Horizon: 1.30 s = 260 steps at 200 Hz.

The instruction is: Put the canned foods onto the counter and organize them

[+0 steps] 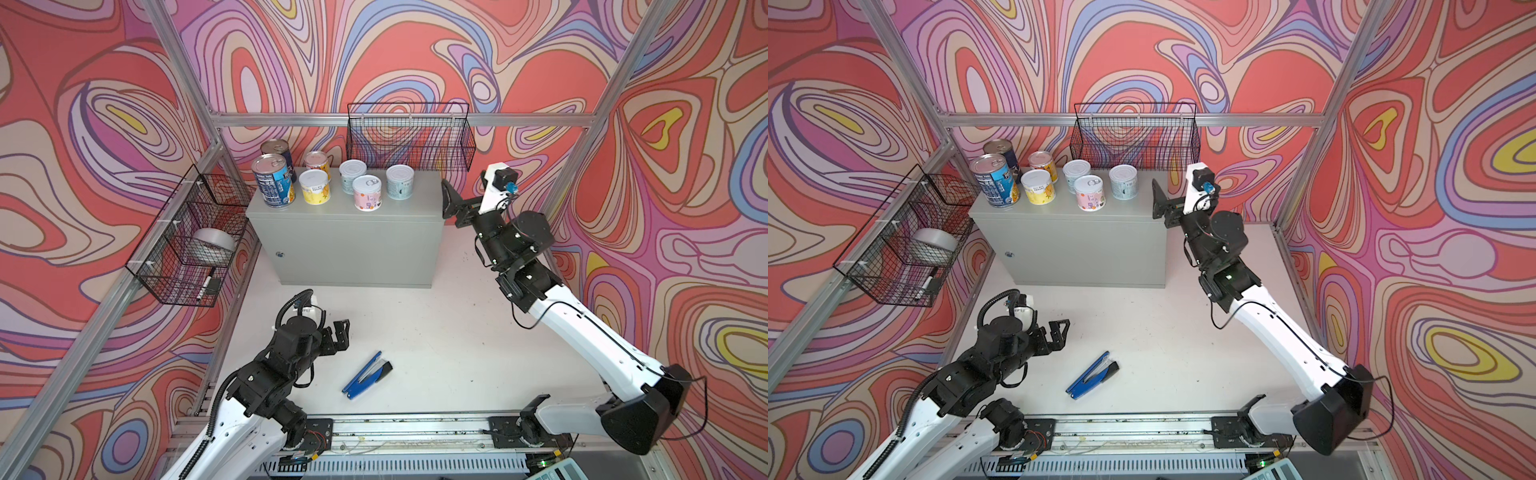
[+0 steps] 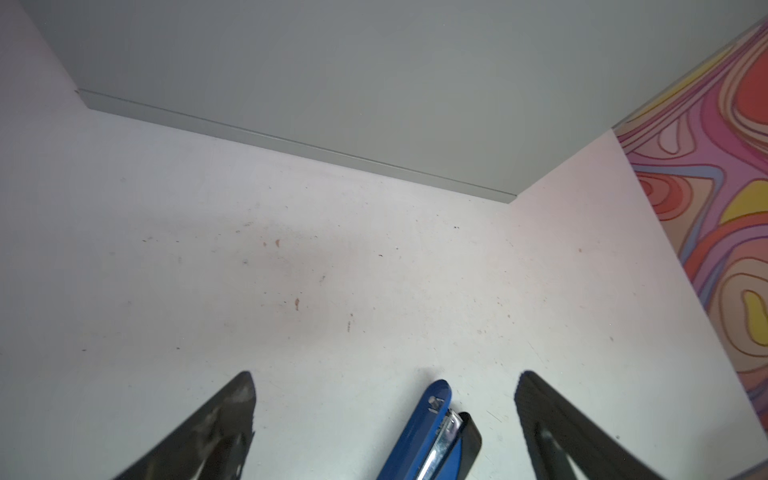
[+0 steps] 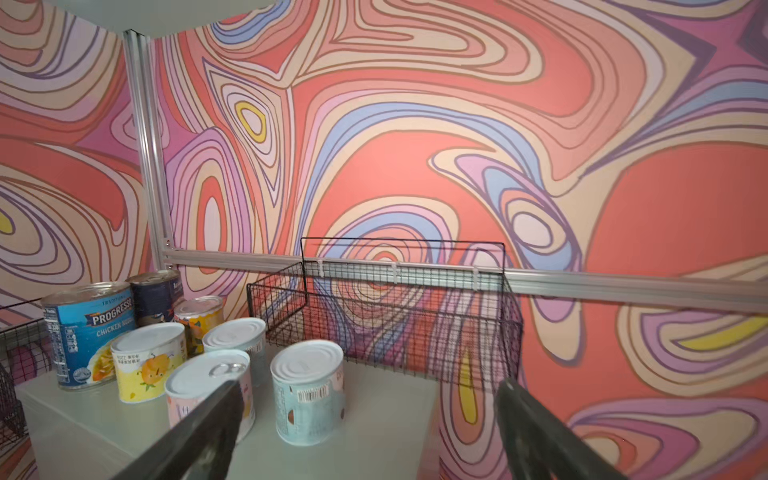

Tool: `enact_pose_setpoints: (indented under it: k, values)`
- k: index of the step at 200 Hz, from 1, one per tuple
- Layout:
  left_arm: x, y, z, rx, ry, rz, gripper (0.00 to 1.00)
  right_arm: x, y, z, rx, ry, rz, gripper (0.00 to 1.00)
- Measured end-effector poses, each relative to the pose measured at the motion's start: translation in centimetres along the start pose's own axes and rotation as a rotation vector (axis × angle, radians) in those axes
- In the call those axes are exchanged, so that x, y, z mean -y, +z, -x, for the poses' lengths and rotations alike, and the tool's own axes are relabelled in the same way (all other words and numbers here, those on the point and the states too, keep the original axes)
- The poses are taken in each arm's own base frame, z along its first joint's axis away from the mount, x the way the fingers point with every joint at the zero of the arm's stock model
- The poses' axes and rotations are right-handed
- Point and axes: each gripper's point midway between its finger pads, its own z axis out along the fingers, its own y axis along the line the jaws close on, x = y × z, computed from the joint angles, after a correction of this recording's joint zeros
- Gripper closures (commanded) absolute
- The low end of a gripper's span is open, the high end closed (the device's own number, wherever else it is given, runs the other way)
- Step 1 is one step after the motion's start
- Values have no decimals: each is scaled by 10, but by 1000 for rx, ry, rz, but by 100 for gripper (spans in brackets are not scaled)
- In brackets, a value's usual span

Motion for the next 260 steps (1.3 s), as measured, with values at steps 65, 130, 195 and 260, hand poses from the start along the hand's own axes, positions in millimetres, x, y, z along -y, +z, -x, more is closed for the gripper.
enact_pose_setpoints:
  k: [65,130,195,260]
  values:
    - [-35,25,38,278,173,248,0,106,-120,-96,-173,-102,-408,3]
    - [-73,53,16,421,370,418,0,169,-180,-176,-259,-45,-748,3]
    - [-112,62,35,471,311,541,0,206,-202,-262,-387,-20,-906,3]
    - [-134,105,19,382,333,604,0,241,-211,-313,-457,-21,-1022,2]
